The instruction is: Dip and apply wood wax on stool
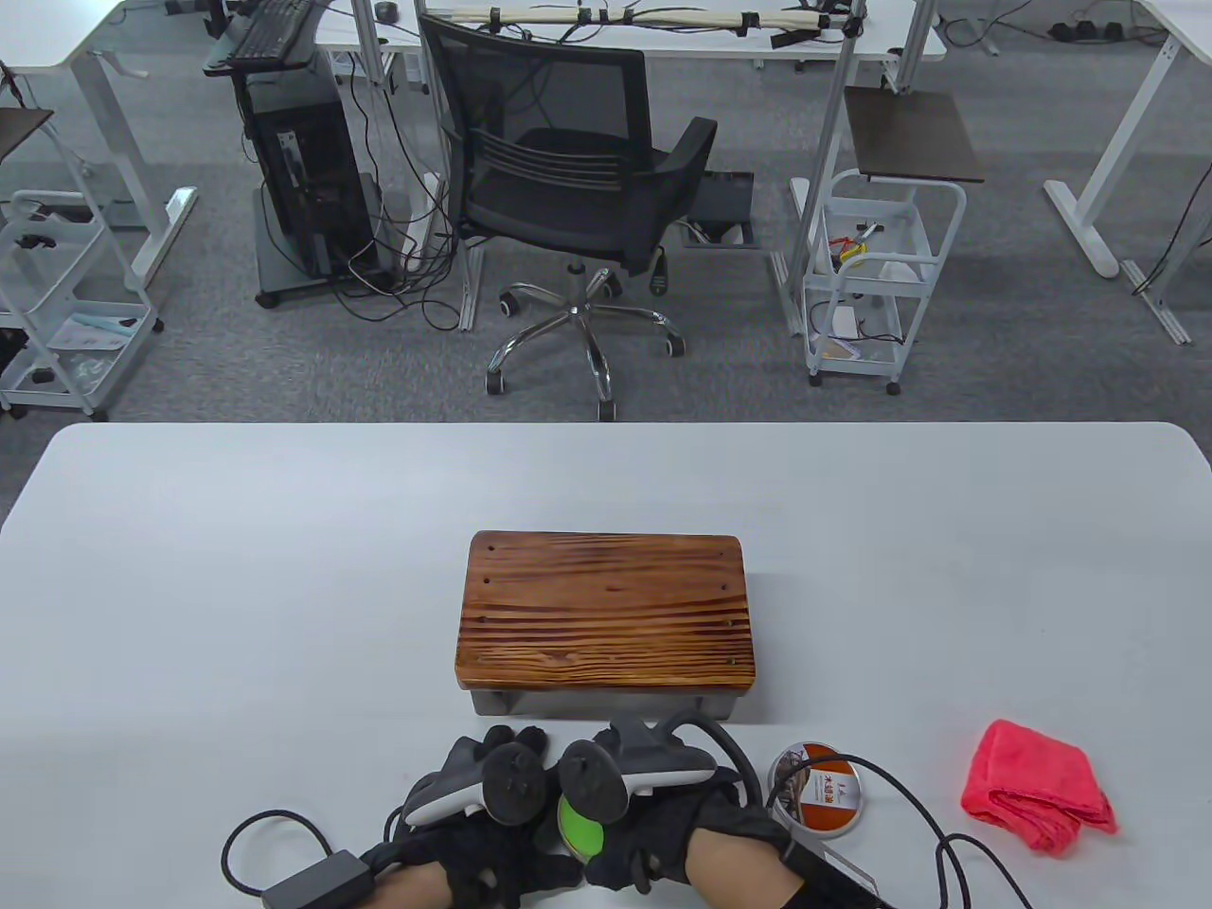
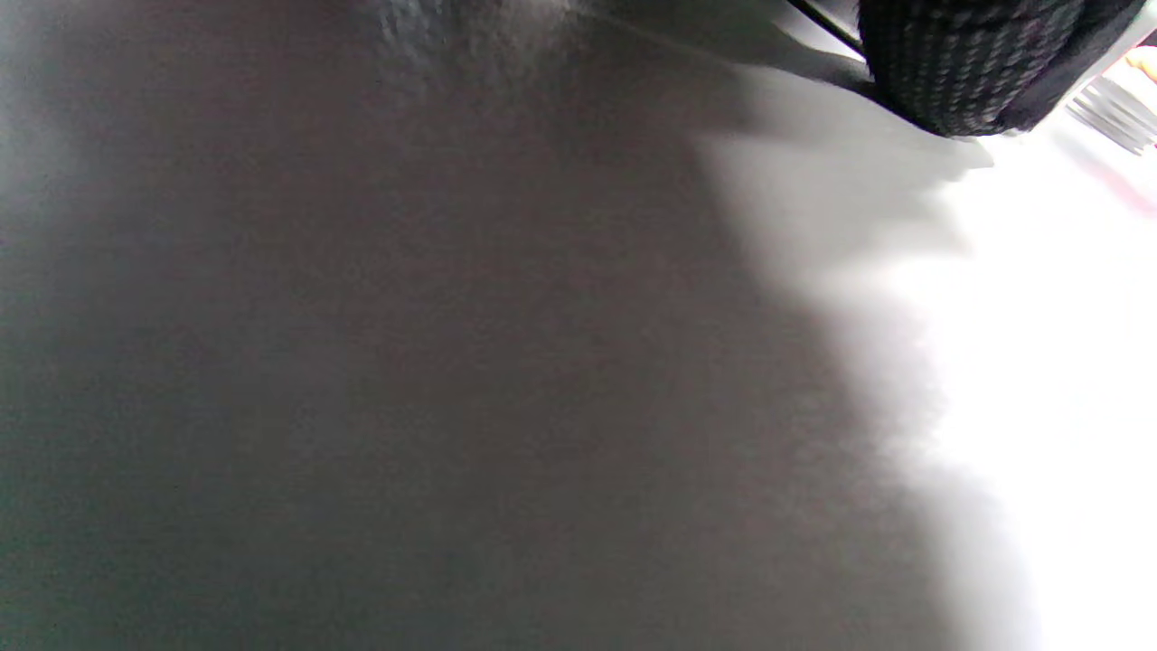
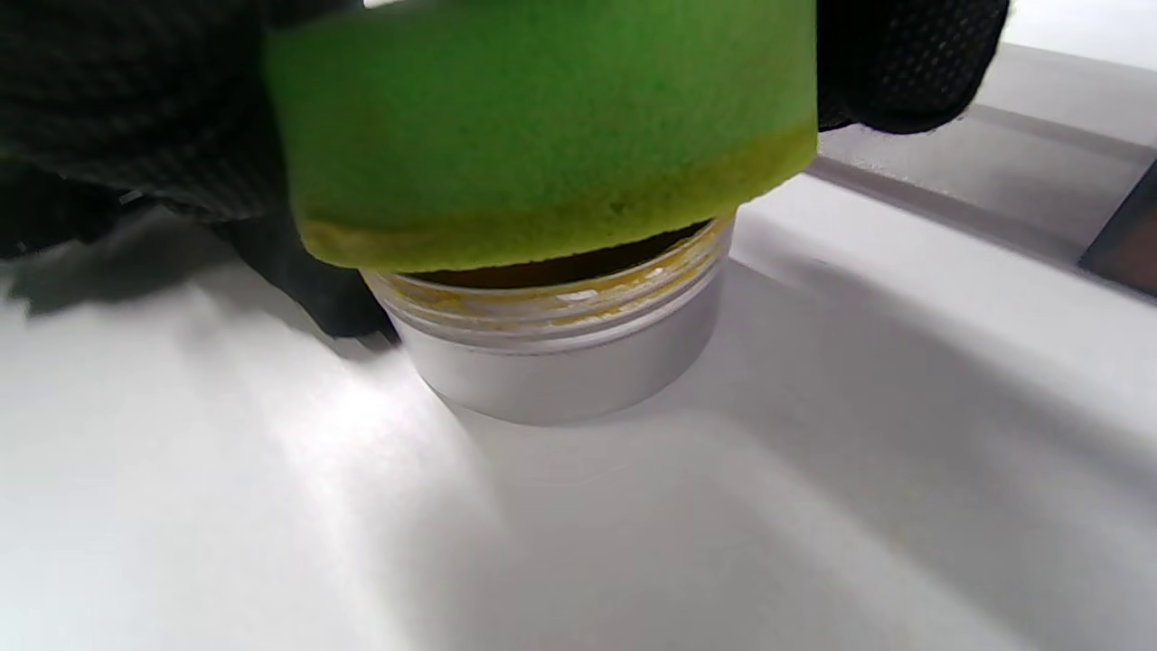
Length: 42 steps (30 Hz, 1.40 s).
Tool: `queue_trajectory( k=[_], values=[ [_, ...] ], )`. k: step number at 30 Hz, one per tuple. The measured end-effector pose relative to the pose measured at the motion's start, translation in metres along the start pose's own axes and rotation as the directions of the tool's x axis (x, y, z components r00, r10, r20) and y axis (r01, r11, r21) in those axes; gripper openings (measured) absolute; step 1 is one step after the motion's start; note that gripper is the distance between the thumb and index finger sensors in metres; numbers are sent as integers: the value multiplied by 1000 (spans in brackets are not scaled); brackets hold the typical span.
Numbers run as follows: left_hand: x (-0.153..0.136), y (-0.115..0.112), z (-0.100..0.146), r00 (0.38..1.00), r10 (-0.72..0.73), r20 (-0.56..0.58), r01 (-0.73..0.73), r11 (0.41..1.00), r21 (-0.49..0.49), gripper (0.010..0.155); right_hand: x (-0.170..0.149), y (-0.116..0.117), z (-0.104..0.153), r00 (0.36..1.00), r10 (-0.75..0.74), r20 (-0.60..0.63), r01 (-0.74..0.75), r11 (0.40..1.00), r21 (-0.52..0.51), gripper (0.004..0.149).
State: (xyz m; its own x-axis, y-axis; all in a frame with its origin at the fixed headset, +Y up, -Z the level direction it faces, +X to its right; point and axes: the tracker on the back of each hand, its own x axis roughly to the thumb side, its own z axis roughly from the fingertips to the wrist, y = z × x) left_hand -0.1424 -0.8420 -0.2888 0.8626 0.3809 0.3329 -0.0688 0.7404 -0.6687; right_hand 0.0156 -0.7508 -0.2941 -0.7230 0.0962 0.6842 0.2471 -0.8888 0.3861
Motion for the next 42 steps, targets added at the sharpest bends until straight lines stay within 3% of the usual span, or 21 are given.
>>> queue_trajectory(
  k=[16, 23, 31, 38, 42],
  values=[
    [0, 0, 0, 1000, -7, -10, 7, 1000, 5, 87, -23, 2, 7, 971, -236, 30, 237, 969, -66, 96],
    [0, 0, 0, 1000, -8, -15, 8, 1000, 8, 87, -51, -27, 31, 958, -286, 0, 281, 943, -178, 100],
    [-2, 1, 2, 1000, 5, -21, -5, 1000, 24, 86, -110, -65, 64, 916, -385, -112, 333, 887, -321, 101],
    [-7, 9, 10, 999, 33, -14, -31, 996, 85, 87, -145, -77, 75, 886, -420, -198, 337, 875, -347, 101],
    [-10, 16, 21, 998, 64, -26, -61, 994, 87, 98, -160, -77, 77, 869, -437, -234, 344, 871, -350, 101]
  ],
)
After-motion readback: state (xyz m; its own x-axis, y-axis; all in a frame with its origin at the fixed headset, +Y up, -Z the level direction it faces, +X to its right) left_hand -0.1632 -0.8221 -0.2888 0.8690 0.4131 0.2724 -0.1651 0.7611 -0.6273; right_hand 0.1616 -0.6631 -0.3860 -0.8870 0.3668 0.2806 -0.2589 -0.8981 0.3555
